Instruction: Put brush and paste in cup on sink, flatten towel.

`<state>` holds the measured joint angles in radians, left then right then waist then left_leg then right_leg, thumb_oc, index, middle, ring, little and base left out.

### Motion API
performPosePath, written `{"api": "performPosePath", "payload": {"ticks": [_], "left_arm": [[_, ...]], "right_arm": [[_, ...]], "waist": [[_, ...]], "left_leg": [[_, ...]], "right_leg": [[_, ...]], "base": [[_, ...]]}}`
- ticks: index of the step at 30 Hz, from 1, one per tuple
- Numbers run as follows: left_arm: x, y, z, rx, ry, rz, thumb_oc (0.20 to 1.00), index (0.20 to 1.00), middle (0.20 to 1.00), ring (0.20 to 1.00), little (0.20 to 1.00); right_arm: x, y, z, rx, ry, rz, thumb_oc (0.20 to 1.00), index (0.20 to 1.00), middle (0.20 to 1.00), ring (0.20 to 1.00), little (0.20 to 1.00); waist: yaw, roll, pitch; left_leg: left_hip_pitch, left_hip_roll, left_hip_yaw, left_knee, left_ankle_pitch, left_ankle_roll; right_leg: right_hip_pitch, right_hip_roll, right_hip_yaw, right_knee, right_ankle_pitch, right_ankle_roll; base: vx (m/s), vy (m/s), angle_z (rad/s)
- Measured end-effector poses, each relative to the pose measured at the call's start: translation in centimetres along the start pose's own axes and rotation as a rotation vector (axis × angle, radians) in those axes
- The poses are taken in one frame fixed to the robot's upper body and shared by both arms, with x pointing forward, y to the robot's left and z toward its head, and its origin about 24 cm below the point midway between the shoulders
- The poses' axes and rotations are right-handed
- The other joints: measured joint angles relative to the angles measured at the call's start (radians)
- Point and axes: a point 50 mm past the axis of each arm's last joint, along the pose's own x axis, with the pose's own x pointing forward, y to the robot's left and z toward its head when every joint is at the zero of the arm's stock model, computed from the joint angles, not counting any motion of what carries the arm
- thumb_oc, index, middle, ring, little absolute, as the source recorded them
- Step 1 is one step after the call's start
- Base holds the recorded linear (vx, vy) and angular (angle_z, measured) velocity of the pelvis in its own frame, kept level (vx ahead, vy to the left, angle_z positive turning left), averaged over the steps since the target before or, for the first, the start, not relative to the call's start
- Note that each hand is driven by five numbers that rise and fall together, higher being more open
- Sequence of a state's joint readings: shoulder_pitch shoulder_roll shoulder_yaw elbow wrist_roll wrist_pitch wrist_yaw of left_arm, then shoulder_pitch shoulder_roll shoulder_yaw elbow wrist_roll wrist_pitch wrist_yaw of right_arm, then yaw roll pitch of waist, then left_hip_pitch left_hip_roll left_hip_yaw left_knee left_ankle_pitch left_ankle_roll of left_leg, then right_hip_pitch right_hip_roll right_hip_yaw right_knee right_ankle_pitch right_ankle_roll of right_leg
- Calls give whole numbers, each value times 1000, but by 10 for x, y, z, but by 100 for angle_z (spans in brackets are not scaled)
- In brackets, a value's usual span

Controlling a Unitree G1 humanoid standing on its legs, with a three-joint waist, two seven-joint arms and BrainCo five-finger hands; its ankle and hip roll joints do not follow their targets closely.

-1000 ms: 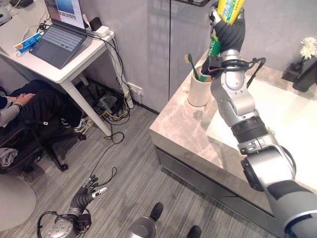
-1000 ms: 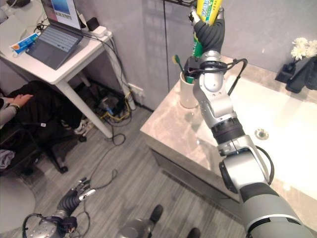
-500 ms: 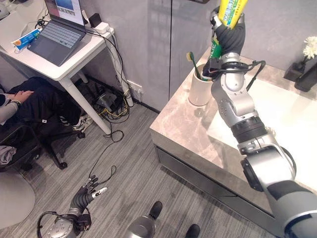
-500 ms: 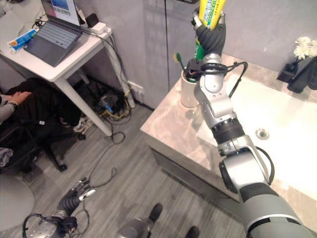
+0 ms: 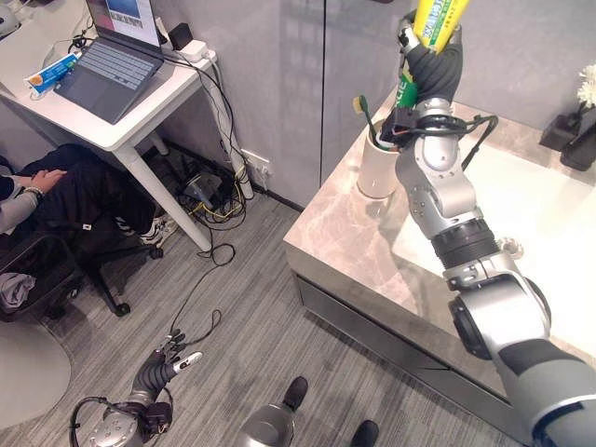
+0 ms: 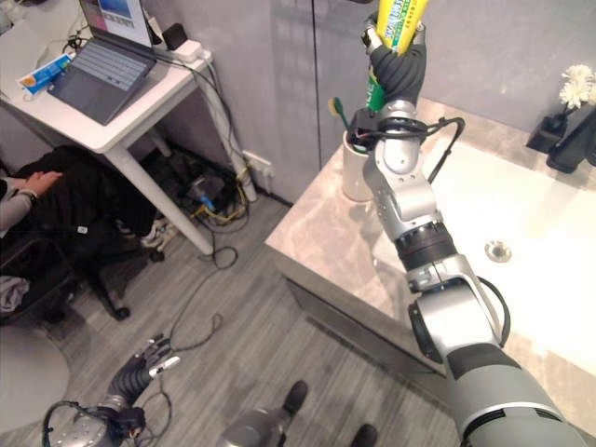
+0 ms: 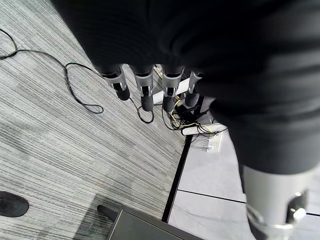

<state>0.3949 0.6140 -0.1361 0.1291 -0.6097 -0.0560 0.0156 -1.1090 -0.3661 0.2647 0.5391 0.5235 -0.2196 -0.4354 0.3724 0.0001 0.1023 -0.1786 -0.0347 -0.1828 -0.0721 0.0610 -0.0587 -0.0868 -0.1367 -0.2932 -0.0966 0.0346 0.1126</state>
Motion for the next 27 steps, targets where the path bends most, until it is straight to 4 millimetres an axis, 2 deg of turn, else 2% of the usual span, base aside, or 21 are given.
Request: {"api": "performPosePath", "payload": {"ticks": [7, 8, 9, 10, 13, 17, 24, 25, 26, 27], "left_arm": [[0, 0, 0, 0, 1, -2, 1000, 1000, 1000, 1000, 1000], [3, -4, 1, -5, -6, -7, 1000, 1000, 1000, 1000, 1000], [17, -10, -16, 5, 48, 13, 1000, 1000, 1000, 1000, 1000], [18, -16, -19, 15, 67, -11, 1000, 1000, 1000, 1000, 1000], [10, -29, -14, -2, 23, -76, 1000, 1000, 1000, 1000, 1000], [6, -18, -22, -3, 59, -32, 1000, 1000, 1000, 1000, 1000], [7, -16, -20, -4, 51, -24, 1000, 1000, 1000, 1000, 1000], [7, -16, -20, -4, 51, -24, 1000, 1000, 1000, 1000, 1000], [7, -16, -20, -4, 51, -24, 1000, 1000, 1000, 1000, 1000], [7, -16, -20, -4, 51, -24, 1000, 1000, 1000, 1000, 1000]], "right_arm": [[-1, 1, 0, -44, -17, 12, 200, 200, 200, 200, 200], [-4, 5, -3, -46, -13, 24, 200, 200, 200, 200, 200], [-12, 10, -10, -28, 0, 39, 200, 200, 200, 200, 200], [-14, 14, -17, -34, 29, 44, 200, 200, 200, 200, 200], [-13, 6, -21, -77, 49, 31, 200, 200, 200, 200, 200], [-12, 4, -20, -116, 32, 31, 200, 200, 200, 200, 200], [-11, 1, -19, -123, 28, 14, 200, 200, 200, 200, 200], [-11, 1, -19, -123, 28, 14, 235, 235, 235, 235, 235], [-11, 1, -19, -123, 28, 14, 363, 363, 363, 363, 363], [-11, 1, -19, -123, 28, 14, 702, 702, 702, 702, 702]], "waist": [[0, 3, 2], [-7, 2, 2], [-2, 10, 1], [-5, 10, 1], [1, 6, 2], [2, 6, 2], [0, 6, 3], [0, 7, 3], [0, 7, 3], [0, 7, 3]], "left_leg": [[-1, 0, 0, 0, 0, 0], [-1, 0, 0, 0, 0, 0], [-1, -1, 3, 1, 0, 0], [-3, 0, 2, 1, 0, 0], [-9, -1, -1, 1, 0, 0], [-16, -1, -1, 0, 2, 3], [-15, -1, -1, 1, 2, 3], [-15, -1, 0, 1, 2, 3], [-15, -1, 0, 1, 2, 3], [-15, -1, 0, 1, 2, 3]], "right_leg": [[-1, 0, 0, 0, 0, 0], [-3, 1, 0, 0, 0, 0], [-3, -1, 4, 0, 0, 1], [-5, 0, 5, 0, 0, 1], [-9, 0, -1, 0, 0, 1], [-16, 0, -2, 0, 1, 1], [-16, 0, -2, 0, 1, 1], [-16, 0, -2, 0, 1, 1], [-16, 0, -2, 0, 1, 1], [-16, -1, -2, 0, 1, 1]], "base": [[0, 0, 0], [0, -1, -4], [0, 2, -8], [1, 0, -7], [-1, 1, 6], [0, 1, 1], [0, 0, 0], [0, 0, 0], [0, 0, 0], [0, 0, 0]]}}
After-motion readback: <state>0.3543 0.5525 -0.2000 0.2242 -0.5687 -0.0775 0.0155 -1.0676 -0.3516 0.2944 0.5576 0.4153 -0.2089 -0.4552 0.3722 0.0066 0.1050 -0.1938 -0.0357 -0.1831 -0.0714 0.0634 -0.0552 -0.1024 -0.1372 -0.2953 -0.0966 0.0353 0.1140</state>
